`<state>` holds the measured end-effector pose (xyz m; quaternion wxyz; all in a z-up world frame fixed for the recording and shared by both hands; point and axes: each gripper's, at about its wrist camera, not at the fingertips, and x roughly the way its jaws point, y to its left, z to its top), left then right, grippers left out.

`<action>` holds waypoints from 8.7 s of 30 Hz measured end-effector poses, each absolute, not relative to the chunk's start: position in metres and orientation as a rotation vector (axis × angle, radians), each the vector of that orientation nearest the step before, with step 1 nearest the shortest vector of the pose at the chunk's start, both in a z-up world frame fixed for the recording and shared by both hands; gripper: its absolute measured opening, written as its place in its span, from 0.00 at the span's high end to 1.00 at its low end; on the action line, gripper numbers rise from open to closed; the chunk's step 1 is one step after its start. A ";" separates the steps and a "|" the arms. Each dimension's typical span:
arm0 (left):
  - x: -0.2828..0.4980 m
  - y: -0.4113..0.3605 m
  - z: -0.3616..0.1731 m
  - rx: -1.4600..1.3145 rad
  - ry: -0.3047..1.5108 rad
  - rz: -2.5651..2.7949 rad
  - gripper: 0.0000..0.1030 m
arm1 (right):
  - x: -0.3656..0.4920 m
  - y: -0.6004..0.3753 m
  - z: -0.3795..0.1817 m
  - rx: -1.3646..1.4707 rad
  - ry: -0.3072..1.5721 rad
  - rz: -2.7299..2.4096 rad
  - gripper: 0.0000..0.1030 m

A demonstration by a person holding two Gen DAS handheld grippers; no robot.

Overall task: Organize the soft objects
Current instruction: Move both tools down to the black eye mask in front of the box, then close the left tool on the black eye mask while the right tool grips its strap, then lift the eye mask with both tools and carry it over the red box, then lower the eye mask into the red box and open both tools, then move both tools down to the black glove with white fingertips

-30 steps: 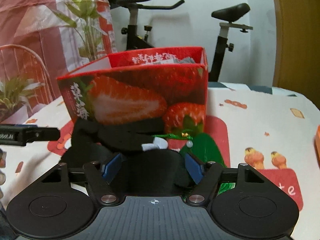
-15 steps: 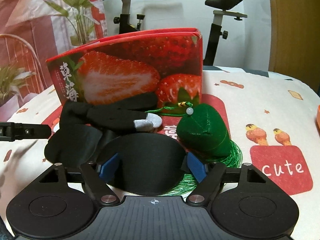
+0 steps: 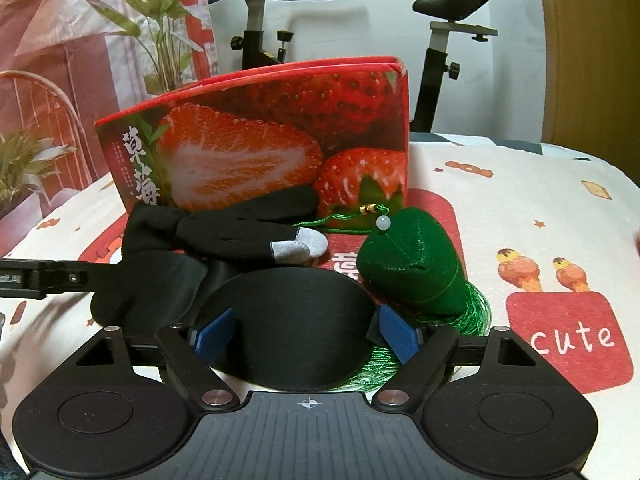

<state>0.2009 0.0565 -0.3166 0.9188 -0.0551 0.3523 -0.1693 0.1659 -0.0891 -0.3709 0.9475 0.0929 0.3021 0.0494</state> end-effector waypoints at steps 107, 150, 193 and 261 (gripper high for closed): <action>0.187 0.086 -0.315 -0.219 0.770 -0.329 0.43 | 0.160 -0.062 -0.355 0.227 0.643 0.219 0.47; 0.135 0.069 -0.232 -0.067 0.481 -0.337 0.87 | 0.119 -0.066 -0.291 0.197 0.412 0.291 0.74; 0.378 0.009 -0.202 0.068 0.526 -0.338 0.87 | 0.375 -0.107 -0.234 0.031 0.445 0.178 0.74; 0.254 0.070 -0.234 0.107 0.590 -0.104 0.00 | 0.227 -0.082 -0.292 0.151 0.479 -0.038 0.00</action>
